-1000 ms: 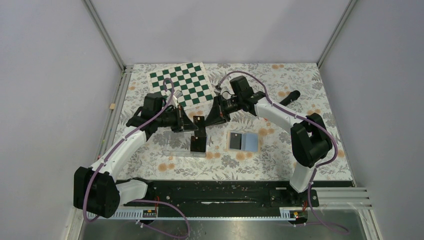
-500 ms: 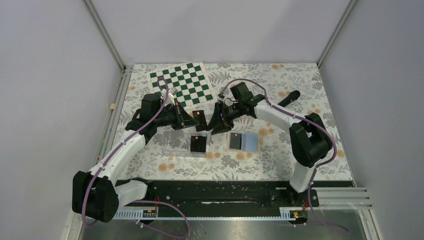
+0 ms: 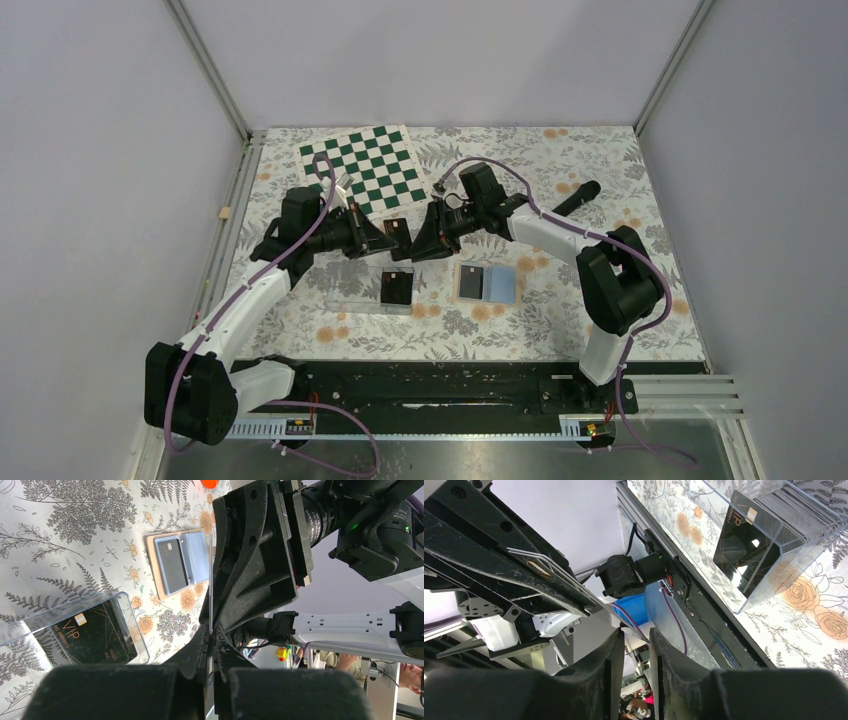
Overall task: Put the credit cards into the card holder
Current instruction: Place the credit card in the storage box.
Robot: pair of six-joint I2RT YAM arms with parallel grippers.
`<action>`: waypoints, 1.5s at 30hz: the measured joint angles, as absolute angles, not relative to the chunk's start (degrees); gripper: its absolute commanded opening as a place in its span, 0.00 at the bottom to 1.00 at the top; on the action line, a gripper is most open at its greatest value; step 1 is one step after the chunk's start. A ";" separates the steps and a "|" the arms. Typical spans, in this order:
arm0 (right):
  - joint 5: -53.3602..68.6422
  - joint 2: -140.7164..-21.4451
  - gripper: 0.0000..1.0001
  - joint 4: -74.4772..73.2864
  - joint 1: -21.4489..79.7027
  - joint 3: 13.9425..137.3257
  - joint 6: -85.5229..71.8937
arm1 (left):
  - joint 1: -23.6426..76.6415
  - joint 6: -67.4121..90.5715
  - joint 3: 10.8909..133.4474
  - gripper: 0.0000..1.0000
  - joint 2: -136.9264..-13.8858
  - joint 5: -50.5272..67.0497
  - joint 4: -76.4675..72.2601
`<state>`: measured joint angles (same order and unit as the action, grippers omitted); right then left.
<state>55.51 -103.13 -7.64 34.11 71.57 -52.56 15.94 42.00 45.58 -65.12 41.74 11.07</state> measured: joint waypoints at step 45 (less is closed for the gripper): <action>54.50 -103.00 0.37 -1.93 34.39 69.67 -58.35 | 15.84 34.98 48.29 0.00 -64.97 37.01 19.88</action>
<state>54.50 -103.00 -1.93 34.39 69.67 -58.35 15.84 34.98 48.29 -64.97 37.01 19.88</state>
